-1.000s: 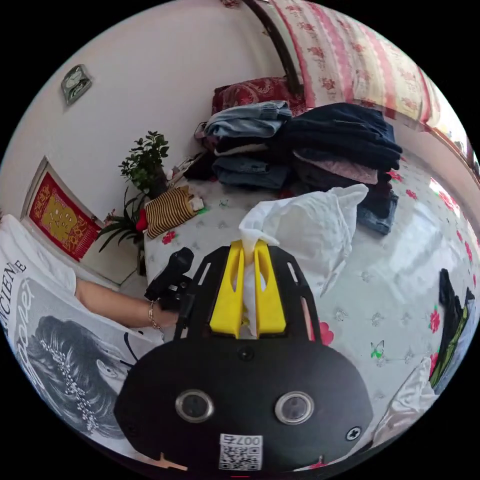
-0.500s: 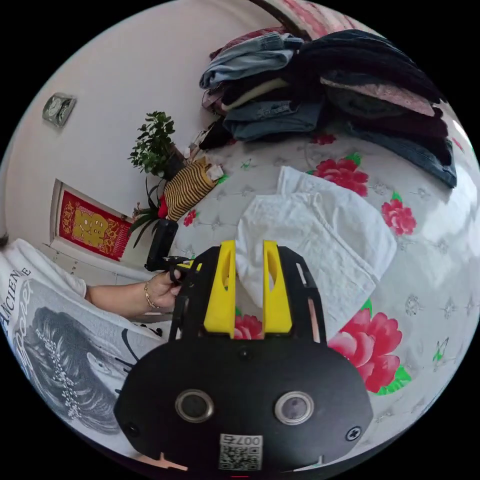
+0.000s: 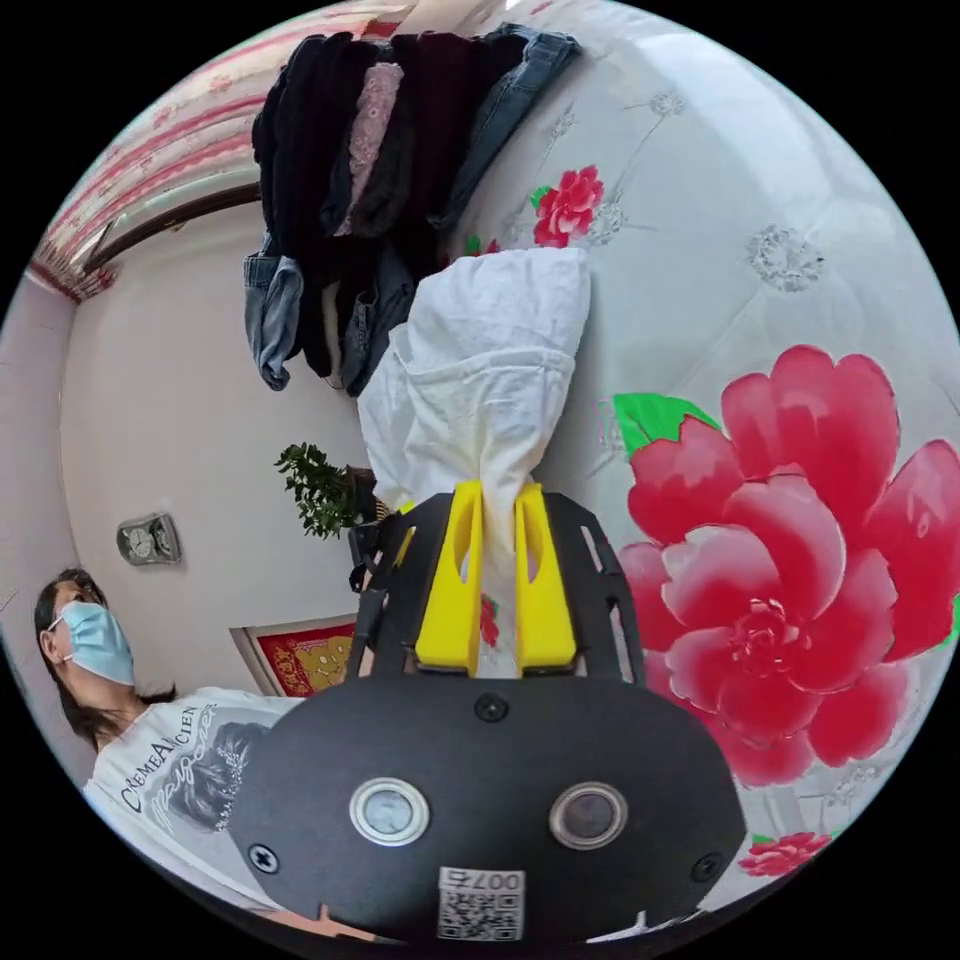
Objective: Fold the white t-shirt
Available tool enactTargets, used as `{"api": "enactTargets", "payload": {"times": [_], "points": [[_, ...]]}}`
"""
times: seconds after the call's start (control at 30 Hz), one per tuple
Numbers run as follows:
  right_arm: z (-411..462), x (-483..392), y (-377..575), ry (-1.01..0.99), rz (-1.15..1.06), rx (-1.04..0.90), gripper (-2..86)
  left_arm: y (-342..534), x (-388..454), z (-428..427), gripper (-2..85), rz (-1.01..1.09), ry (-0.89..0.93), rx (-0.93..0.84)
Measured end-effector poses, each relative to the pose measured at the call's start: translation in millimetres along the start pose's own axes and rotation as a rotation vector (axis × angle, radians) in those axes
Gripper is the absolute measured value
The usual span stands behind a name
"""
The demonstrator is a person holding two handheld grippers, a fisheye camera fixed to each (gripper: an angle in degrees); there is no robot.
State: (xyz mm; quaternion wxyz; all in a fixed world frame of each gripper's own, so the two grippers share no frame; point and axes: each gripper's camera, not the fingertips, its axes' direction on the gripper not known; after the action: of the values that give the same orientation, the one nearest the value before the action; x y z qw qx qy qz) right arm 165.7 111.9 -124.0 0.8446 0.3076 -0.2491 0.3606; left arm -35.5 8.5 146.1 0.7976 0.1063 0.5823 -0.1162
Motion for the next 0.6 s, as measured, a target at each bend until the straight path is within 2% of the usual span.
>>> {"api": "enactTargets", "payload": {"times": [0.13,0.37,0.47,0.6], "points": [[55.4,-67.8,-23.7,-0.119,-0.19,-0.1,0.4,-36.8,34.9,-85.4,-0.8,0.118,-0.022,0.125],[197.7,-215.3,-29.3,-0.226,-0.543,-0.311,0.4,-52.6,116.1,-302.1,-0.2,0.339,-0.225,0.42],[260.9,-252.6,-7.4,-0.212,-0.663,-0.453,1.1,-32.0,109.2,-369.0,1.6,0.283,-0.412,0.49],[292.9,-221.0,40.9,0.117,-0.773,-0.573,1.6,30.2,52.0,-411.9,4.8,-0.129,-0.833,0.502]]}}
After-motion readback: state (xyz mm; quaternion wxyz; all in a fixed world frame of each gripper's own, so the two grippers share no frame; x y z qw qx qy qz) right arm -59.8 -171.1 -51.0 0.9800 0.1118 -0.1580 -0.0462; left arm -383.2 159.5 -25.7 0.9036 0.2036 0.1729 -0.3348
